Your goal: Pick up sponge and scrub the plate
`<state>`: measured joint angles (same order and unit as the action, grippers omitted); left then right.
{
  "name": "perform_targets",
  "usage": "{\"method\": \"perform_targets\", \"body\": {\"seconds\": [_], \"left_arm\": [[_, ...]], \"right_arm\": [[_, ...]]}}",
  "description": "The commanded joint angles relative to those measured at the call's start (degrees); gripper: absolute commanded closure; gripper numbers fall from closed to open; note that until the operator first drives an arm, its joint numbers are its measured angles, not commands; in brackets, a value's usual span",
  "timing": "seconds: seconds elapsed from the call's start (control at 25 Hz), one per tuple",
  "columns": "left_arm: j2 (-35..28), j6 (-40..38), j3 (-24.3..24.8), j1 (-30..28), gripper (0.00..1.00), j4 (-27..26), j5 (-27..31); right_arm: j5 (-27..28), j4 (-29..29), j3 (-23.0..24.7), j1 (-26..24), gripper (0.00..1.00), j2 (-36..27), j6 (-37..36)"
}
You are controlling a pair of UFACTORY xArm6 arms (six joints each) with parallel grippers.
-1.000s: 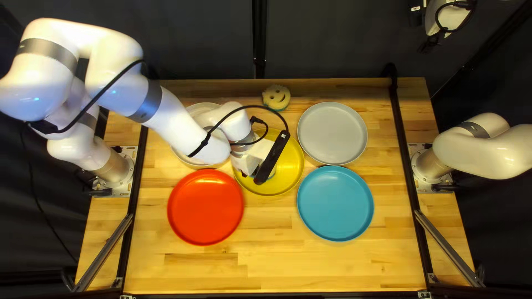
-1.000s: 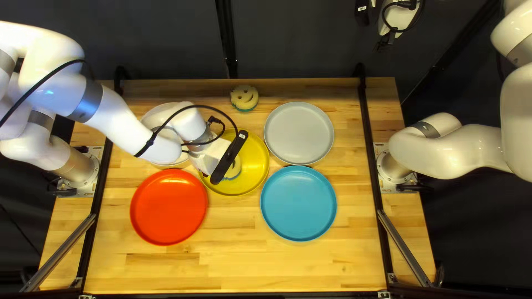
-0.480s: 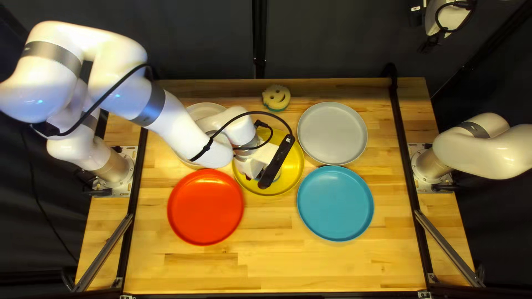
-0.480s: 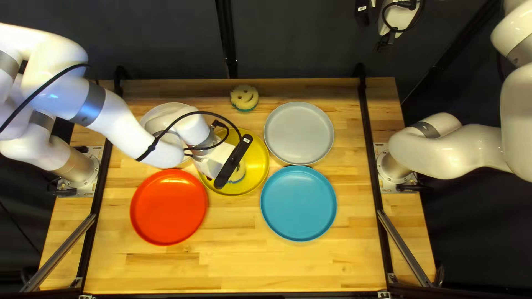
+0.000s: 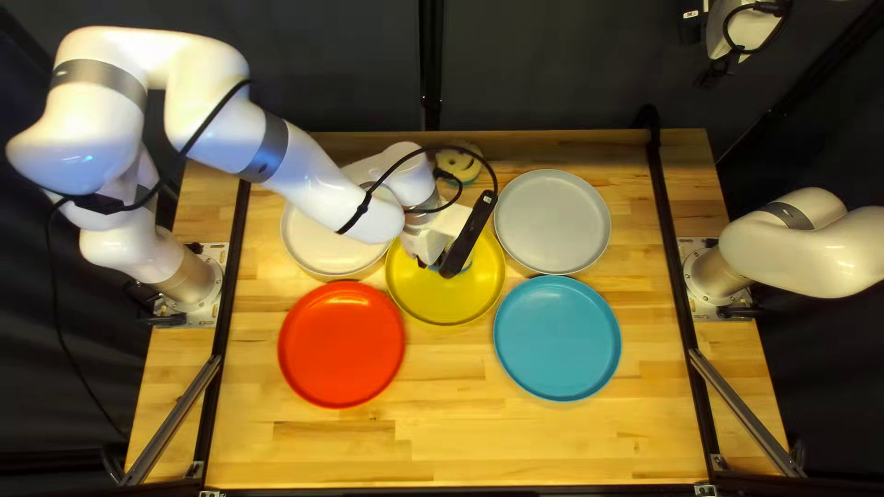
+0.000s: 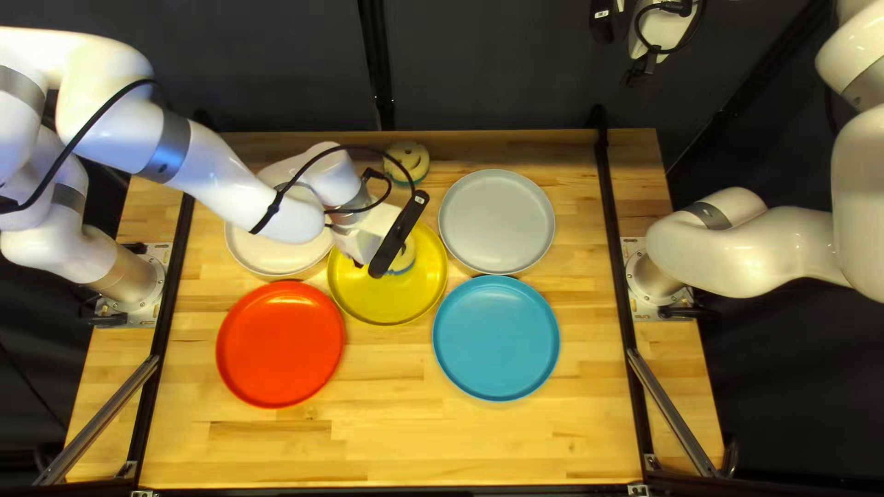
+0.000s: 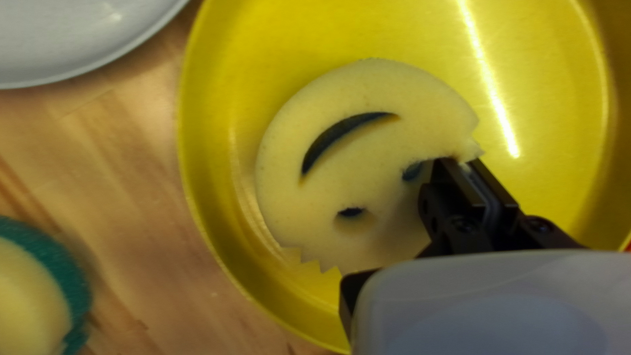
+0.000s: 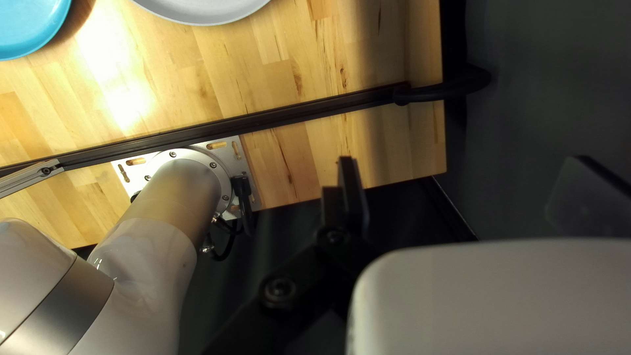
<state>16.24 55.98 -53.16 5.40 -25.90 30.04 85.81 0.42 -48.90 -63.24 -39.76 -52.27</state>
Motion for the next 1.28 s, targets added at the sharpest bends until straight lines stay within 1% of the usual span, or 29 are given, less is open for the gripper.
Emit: {"method": "perform_targets", "body": {"seconds": [0.04, 0.36, 0.6, 0.72, 0.96, 1.04, 1.28], "left_arm": [[-0.6, -1.4, 2.1, -3.0, 1.00, -1.0, -2.0], [-1.1, -3.4, 4.3, -7.3, 1.00, -1.8, -4.6], [-1.3, -5.9, 3.3, -8.6, 1.00, 0.2, -4.3], [-0.3, -4.9, 1.9, -7.5, 1.00, 0.3, -3.7], [2.7, 0.1, -2.5, -1.9, 1.00, -0.7, -1.2], [3.4, 0.5, -3.9, -0.8, 1.00, -0.3, -0.3], [5.5, 0.5, -6.9, -0.1, 1.00, 0.2, 1.1]], "right_arm": [[0.0, 0.0, 0.0, 0.0, 0.00, 0.0, 0.0], [0.0, 0.0, 0.0, 0.0, 0.00, 0.0, 0.0], [0.0, 0.0, 0.0, 0.0, 0.00, 0.0, 0.0], [0.0, 0.0, 0.0, 0.0, 0.00, 0.0, 0.0], [0.0, 0.0, 0.0, 0.0, 0.00, 0.0, 0.0], [0.0, 0.0, 0.0, 0.0, 0.00, 0.0, 0.0], [0.0, 0.0, 0.0, 0.0, 0.00, 0.0, 0.0]]}}
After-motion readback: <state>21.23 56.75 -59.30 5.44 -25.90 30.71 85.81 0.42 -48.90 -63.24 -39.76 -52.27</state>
